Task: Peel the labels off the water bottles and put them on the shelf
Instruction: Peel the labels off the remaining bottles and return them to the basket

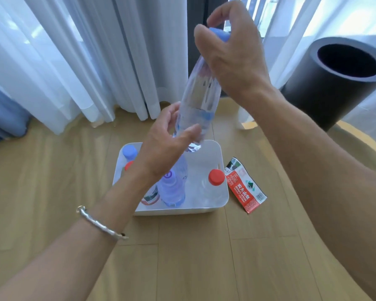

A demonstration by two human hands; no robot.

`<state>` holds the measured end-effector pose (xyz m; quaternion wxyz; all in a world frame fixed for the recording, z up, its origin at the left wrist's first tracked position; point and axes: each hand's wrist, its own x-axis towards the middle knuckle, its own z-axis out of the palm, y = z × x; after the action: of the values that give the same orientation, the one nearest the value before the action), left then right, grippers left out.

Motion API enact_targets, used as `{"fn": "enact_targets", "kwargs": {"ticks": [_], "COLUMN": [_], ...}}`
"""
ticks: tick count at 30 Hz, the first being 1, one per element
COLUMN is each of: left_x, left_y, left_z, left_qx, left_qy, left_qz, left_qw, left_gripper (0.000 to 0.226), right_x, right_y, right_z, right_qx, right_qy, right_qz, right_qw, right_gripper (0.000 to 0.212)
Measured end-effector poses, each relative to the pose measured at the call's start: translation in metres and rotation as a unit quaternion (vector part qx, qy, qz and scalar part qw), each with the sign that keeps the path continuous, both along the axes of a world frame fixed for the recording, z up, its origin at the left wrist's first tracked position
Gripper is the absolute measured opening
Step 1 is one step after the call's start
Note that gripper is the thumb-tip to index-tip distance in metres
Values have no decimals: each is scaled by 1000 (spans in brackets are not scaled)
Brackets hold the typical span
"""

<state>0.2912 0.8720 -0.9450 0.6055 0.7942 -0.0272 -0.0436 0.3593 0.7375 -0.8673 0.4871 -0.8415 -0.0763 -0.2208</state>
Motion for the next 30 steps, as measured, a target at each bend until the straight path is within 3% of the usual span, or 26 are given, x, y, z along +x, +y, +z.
{"fn": "enact_targets", "kwargs": {"ticks": [3, 11, 17, 22, 26, 30], "left_x": [-7, -14, -10, -1, -12, -17], "left_y": [0, -2, 1, 21, 32, 24], "left_z": [9, 12, 8, -4, -35, -48], "left_qx": [9, 43, 100, 202, 316, 369], "left_qy": [-6, -11, 9, 20, 127, 151], "left_qz": [-32, 4, 17, 91, -18, -101], "left_qw": [999, 999, 995, 975, 940, 911], "left_gripper": [50, 45, 64, 43, 45, 46], "right_x": [-6, -8, -4, 1, -4, -15], "right_y": [11, 12, 4, -12, -18, -18], "right_z": [1, -15, -28, -42, -75, -117], "right_qx": [28, 70, -4, -73, -140, -190], "right_qy": [10, 109, 126, 136, 198, 293], "right_qz": [18, 57, 27, -16, -12, 6], "right_qw": [999, 990, 992, 988, 970, 937], "right_gripper": [22, 33, 36, 34, 38, 41]}}
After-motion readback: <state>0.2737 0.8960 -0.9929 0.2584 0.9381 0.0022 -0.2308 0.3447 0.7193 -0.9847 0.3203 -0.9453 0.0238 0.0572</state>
